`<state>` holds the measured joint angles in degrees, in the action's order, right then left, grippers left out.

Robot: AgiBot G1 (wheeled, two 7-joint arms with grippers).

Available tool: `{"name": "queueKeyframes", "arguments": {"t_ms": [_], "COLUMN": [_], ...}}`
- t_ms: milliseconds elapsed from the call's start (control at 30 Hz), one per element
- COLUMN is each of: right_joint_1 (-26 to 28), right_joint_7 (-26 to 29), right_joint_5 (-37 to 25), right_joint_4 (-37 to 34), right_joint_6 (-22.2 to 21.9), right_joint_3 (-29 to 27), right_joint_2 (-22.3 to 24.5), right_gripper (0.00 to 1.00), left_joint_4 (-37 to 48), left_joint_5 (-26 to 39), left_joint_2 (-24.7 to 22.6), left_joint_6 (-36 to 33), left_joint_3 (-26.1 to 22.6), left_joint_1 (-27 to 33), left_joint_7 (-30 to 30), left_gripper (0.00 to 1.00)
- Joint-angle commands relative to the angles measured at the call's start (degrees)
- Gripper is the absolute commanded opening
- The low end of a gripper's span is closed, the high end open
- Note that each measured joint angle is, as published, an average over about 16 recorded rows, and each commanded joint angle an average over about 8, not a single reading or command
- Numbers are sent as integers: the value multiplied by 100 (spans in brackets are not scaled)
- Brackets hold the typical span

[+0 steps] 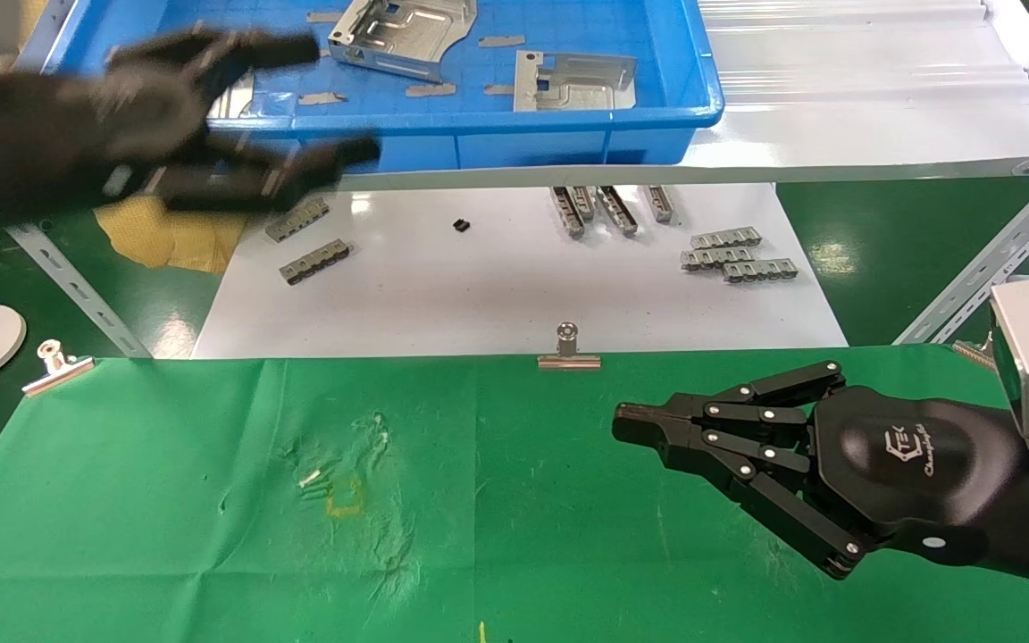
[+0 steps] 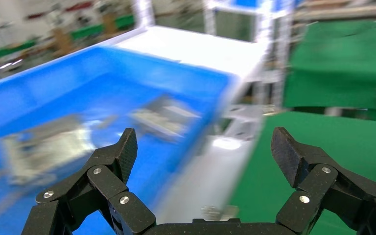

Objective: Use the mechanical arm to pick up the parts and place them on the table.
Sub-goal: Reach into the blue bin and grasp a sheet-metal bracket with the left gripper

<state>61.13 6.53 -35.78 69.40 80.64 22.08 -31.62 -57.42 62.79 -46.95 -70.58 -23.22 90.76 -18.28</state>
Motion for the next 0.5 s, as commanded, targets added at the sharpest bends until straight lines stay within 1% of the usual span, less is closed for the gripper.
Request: {"name": "queueKeyframes", "arguments": {"t_ms": [33, 133, 167, 200, 233, 333, 400, 433, 467, 500], "right_joint_1": [0, 0, 0, 0, 0, 0, 0, 0, 0, 0], "right_joint_7": [0, 0, 0, 0, 0, 0, 0, 0, 0, 0], "right_joint_5": [0, 0, 0, 0, 0, 0, 0, 0, 0, 0], "right_joint_4": [0, 0, 0, 0, 0, 0, 0, 0, 0, 0], "right_joint_6": [0, 0, 0, 0, 0, 0, 0, 0, 0, 0], "right_joint_3": [0, 0, 0, 0, 0, 0, 0, 0, 0, 0], "right_joint_2": [0, 0, 0, 0, 0, 0, 0, 0, 0, 0], "right_gripper": [0, 0, 2, 10, 22, 60, 85, 95, 100, 100], "left_joint_4": [391, 1397, 1750, 2123, 2495, 3519, 4068, 4307, 4501, 4665], "left_joint_5": [457, 1197, 1422, 1636, 1834, 2306, 2502, 2572, 2626, 2665], "left_joint_2": [-290, -898, -1102, -1310, -1514, -2070, -2379, -2518, -2637, -2741], "left_joint_6": [187, 517, 643, 781, 928, 1453, 1872, 2096, 2312, 2520], "left_joint_3": [-225, -626, -747, -862, -968, -1213, -1305, -1336, -1357, -1372], "left_joint_1": [584, 1363, 1590, 1806, 2005, 2476, 2678, 2749, 2800, 2837], "left_joint_7": [-171, -343, -385, -429, -471, -575, -618, -638, -649, -656], "left_gripper": [100, 100, 100, 99, 92, 55, 30, 17, 5, 0]}}
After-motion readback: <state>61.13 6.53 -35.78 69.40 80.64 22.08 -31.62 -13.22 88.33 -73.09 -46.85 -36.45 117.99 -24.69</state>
